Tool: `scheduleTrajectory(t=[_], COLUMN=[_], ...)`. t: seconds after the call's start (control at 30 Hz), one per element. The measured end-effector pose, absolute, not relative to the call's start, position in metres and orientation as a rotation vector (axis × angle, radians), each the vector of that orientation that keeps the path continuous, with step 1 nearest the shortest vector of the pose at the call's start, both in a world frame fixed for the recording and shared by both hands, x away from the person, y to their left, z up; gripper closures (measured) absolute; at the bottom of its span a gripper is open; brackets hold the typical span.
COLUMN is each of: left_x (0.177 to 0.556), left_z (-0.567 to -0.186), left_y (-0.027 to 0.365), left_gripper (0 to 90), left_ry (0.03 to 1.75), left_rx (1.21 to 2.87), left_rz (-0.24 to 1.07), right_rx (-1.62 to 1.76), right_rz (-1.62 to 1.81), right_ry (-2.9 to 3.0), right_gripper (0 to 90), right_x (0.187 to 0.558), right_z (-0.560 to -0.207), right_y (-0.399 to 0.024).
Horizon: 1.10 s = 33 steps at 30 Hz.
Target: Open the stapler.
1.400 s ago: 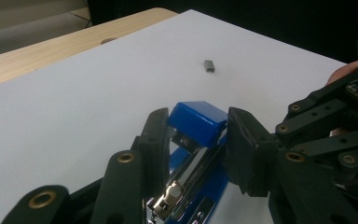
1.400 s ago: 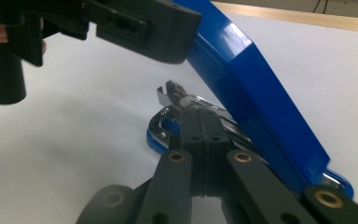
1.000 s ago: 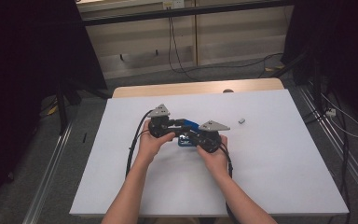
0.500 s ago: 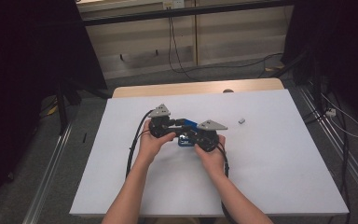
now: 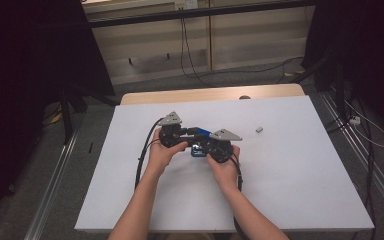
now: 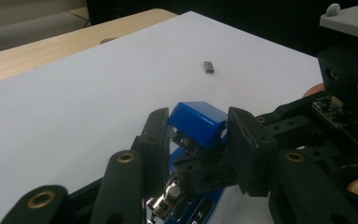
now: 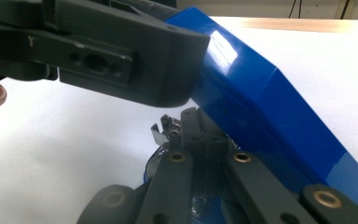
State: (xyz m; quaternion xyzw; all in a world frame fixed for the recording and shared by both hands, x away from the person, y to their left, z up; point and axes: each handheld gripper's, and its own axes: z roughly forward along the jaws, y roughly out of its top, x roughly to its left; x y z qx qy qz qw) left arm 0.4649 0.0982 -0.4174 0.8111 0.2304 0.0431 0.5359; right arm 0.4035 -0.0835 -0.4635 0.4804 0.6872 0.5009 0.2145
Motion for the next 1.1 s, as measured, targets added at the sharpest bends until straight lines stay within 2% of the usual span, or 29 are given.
scheduleTrajectory(t=[0.4, 0.67, 0.83, 0.87, 1.1], left_x=[0.464, 0.463, 0.464, 0.466, 0.469], left_z=[-0.418, -0.415, -0.412, -0.413, -0.427], left_y=[0.103, 0.113, 0.122, 0.126, 0.125], left_gripper=[49.4, 49.6, 54.3, 58.8, 72.6], left_ry=[0.56, 0.556, 0.559, 0.592, 0.615], left_rx=[1.952, 1.972, 2.002, 2.016, 2.031], left_rz=[0.116, 0.13, 0.185, 0.2, 0.198], right_rx=[1.342, 1.353, 1.352, 1.346, 1.35], right_rz=[1.381, 1.381, 1.38, 1.377, 1.383], right_ry=[1.877, 1.87, 1.872, 1.875, 1.872], right_gripper=[90.0, 90.0, 90.0, 90.0, 90.0], right_x=[0.402, 0.401, 0.402, 0.402, 0.402], right_z=[-0.464, -0.464, -0.463, -0.462, -0.462], right_y=[-0.081, -0.081, -0.081, -0.08, -0.081])
